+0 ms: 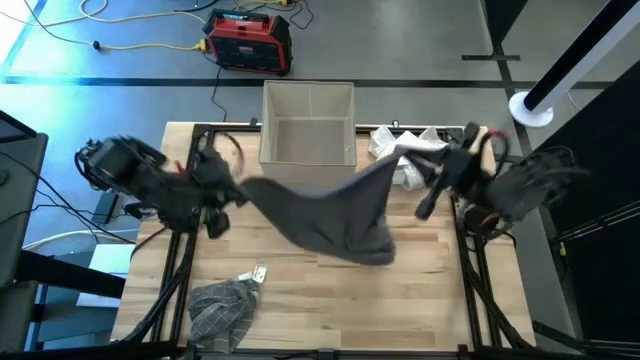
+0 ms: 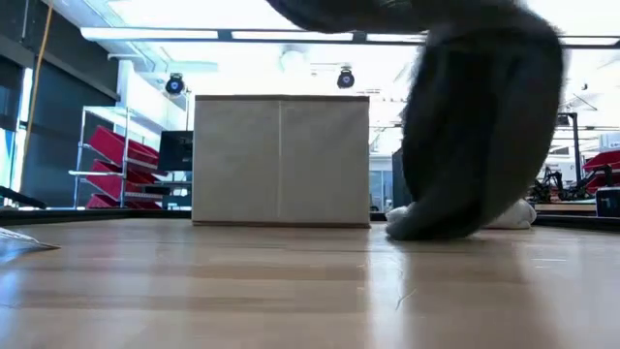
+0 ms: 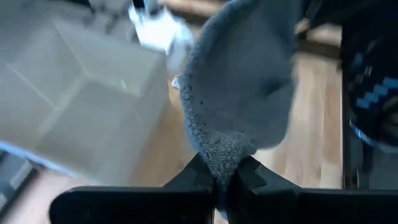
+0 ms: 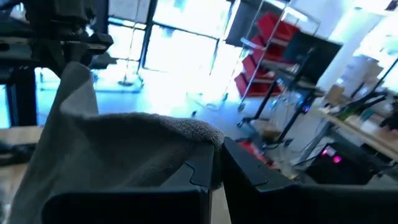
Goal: Fold towel
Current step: Fold the dark gray towel
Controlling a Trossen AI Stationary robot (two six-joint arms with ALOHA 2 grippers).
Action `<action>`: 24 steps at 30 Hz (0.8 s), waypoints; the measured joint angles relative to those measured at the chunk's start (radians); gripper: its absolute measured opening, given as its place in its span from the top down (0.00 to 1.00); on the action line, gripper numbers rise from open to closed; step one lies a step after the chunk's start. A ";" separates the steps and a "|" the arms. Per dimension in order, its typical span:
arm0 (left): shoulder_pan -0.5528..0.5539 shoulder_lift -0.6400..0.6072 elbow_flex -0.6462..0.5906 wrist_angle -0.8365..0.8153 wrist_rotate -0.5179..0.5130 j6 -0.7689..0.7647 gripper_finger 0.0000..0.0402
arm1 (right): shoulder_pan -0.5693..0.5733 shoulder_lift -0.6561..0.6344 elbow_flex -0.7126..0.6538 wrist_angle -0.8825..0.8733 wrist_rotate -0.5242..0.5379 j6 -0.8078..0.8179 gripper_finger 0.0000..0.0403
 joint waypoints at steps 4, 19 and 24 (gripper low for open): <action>0.016 0.000 0.123 0.045 -0.035 0.136 1.00 | 0.000 0.000 0.080 0.003 0.008 -0.085 0.98; 0.056 -0.031 0.236 0.407 -0.021 0.460 1.00 | 0.010 0.000 0.226 0.110 -0.093 -0.258 0.98; 0.027 0.005 0.234 0.468 0.169 0.449 1.00 | 0.072 0.014 0.225 0.127 -0.436 -0.136 0.98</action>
